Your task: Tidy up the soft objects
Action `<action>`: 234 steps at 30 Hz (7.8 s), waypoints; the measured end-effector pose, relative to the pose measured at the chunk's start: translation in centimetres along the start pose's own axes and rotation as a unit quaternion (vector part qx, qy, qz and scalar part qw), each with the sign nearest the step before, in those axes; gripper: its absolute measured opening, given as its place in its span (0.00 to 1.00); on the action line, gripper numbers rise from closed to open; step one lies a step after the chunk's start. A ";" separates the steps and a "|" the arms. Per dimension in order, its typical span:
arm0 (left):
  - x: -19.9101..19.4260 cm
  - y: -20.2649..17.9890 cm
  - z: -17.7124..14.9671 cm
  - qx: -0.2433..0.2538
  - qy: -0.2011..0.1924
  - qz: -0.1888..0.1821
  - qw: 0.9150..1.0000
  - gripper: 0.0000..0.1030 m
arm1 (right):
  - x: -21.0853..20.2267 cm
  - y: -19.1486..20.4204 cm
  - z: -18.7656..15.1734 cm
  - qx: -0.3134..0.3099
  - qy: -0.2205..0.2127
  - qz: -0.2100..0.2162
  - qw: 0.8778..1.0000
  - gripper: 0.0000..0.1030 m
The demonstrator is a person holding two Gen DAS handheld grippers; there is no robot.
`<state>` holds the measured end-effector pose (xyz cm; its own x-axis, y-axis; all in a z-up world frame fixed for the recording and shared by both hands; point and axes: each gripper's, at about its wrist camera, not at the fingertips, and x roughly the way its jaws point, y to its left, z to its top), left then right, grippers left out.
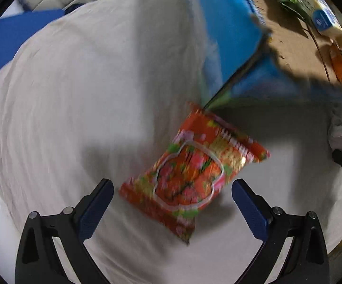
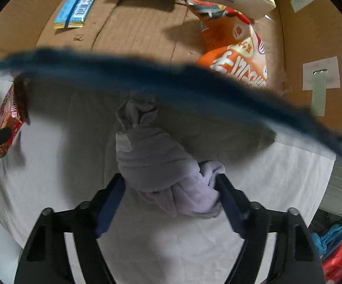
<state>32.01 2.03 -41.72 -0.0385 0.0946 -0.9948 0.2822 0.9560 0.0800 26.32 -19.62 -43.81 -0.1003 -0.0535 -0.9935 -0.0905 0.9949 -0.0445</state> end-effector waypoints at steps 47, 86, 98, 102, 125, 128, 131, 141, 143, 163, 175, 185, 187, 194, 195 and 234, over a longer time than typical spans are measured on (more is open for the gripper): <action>2.8 -11.4 -10.4 -0.078 0.027 -0.053 0.995 0.46 | 0.1 -2.2 -9.8 0.136 0.027 0.148 0.979 0.73; -18.2 -11.9 -10.2 -0.058 -0.150 -0.104 0.981 0.44 | -14.3 -0.5 -13.0 0.121 -0.117 0.079 0.983 0.38; -23.2 -10.5 -9.4 -0.055 -0.194 -0.137 0.970 0.44 | -21.7 -2.9 -13.5 0.122 -0.180 0.082 0.973 0.38; -23.7 -9.8 -8.0 -0.057 -0.190 -0.169 0.966 0.44 | -22.3 -3.4 -12.4 0.125 -0.185 0.113 0.968 0.38; -15.9 -4.6 11.1 -0.091 -0.062 -0.208 0.972 0.44 | -15.2 -2.8 6.5 0.105 -0.115 0.154 0.976 0.38; -13.2 -4.6 12.6 -0.094 -0.035 -0.202 0.974 0.44 | -12.5 -2.6 8.1 0.105 -0.092 0.151 0.979 0.38; -10.7 -4.7 13.5 -0.099 -0.009 -0.208 0.973 0.44 | -10.4 -2.3 9.2 0.102 -0.077 0.147 0.981 0.38; -7.0 -5.8 13.6 -0.090 0.030 -0.198 0.976 0.44 | -6.5 -1.2 10.8 0.094 -0.056 0.135 0.985 0.40; -7.1 -6.0 13.5 -0.083 0.028 -0.183 0.979 0.44 | -6.4 -1.0 11.1 0.094 -0.054 0.134 0.985 0.43; -10.8 -5.7 11.1 -0.081 -0.032 -0.131 0.988 0.58 | -8.4 -2.8 10.0 0.098 -0.065 0.092 0.989 0.64; -15.0 -5.1 8.9 -0.083 -0.111 -0.083 0.987 0.96 | -11.4 -5.4 6.4 0.120 -0.086 0.074 0.986 0.87; -16.4 -6.0 7.6 -0.089 -0.140 -0.075 0.983 0.97 | -13.5 -6.2 4.9 0.140 -0.118 0.071 0.981 1.00; -17.1 -6.1 7.0 -0.089 -0.147 -0.073 0.982 0.97 | -14.2 -6.3 4.3 0.139 -0.124 0.070 0.980 1.00; -23.5 -7.1 2.0 -0.082 -0.217 -0.066 0.971 0.97 | -19.5 -6.2 0.1 0.138 -0.176 0.066 0.973 1.00; -24.4 -7.1 1.2 -0.081 -0.226 -0.063 0.969 0.97 | -20.5 -6.2 -0.8 0.138 -0.187 0.063 0.971 1.00; -40.6 -9.7 -18.1 -0.084 -0.334 -0.040 0.938 0.97 | -42.7 -4.3 -27.1 0.142 -0.363 0.039 0.920 1.00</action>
<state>13.46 -6.06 -0.97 0.5715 -0.1206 -0.8117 0.1473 0.9882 -0.0431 4.13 -23.93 1.67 0.6023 -0.0127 -0.7982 0.1611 0.9812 0.1060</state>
